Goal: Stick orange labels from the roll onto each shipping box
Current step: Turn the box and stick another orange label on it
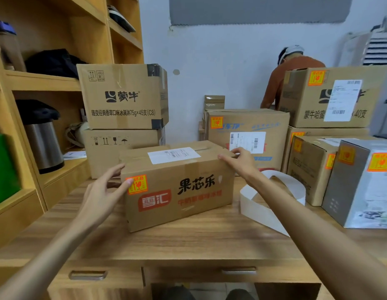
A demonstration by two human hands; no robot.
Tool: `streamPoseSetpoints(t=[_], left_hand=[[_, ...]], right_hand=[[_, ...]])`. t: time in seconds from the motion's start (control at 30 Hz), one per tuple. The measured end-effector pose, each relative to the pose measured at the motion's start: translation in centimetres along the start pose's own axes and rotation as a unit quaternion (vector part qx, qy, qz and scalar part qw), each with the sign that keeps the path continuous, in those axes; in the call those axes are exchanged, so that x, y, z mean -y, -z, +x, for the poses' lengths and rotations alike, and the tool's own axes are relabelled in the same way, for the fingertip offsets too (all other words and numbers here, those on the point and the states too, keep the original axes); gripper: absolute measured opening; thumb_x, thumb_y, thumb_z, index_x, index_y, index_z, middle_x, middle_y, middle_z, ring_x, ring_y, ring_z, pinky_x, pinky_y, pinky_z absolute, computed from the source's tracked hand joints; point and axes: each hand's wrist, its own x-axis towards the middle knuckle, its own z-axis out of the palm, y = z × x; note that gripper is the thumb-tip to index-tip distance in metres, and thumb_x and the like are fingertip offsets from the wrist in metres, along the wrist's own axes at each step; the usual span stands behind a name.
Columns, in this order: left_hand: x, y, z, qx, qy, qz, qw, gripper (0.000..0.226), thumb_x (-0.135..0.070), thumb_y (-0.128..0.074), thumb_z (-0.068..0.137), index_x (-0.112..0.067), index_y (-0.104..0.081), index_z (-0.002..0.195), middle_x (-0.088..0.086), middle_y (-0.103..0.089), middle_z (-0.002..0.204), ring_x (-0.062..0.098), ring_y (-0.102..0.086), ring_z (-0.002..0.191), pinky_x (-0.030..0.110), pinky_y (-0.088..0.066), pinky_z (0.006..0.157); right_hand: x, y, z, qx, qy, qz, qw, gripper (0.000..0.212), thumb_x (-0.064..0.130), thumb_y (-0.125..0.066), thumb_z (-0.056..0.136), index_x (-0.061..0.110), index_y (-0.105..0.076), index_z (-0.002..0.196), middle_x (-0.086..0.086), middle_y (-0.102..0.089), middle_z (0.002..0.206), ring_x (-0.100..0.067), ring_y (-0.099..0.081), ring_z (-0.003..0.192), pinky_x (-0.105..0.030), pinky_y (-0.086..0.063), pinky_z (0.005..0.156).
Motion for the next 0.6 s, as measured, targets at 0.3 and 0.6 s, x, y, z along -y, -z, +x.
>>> streamPoseSetpoints(t=[0.3,0.6], left_hand=[[-3.3,-7.0,3.2,0.082,-0.006,-0.075,0.994,0.050,-0.047,-0.062,0.095,-0.051,-0.041,0.140,-0.009,-0.050,0.136,0.019,-0.059,0.119,0.040,-0.061,0.083],[-8.5,-14.5,5.2,0.138,-0.020,-0.132,0.981,0.058,-0.038,-0.060,0.100,-0.034,-0.040,0.154,-0.002,-0.048,0.147,0.012,-0.058,0.111,0.030,-0.059,0.076]], right_hand=[[-2.9,7.8,-1.3,-0.068,-0.013,-0.046,0.997,0.059,0.049,-0.076,0.081,0.009,-0.057,0.119,-0.003,-0.062,0.113,-0.013,-0.060,0.089,-0.026,-0.046,0.065],[-6.6,14.2,-2.1,-0.179,0.003,-0.153,0.972,0.062,0.049,-0.065,0.090,0.008,-0.052,0.134,-0.013,-0.060,0.131,-0.029,-0.057,0.119,-0.043,-0.051,0.094]])
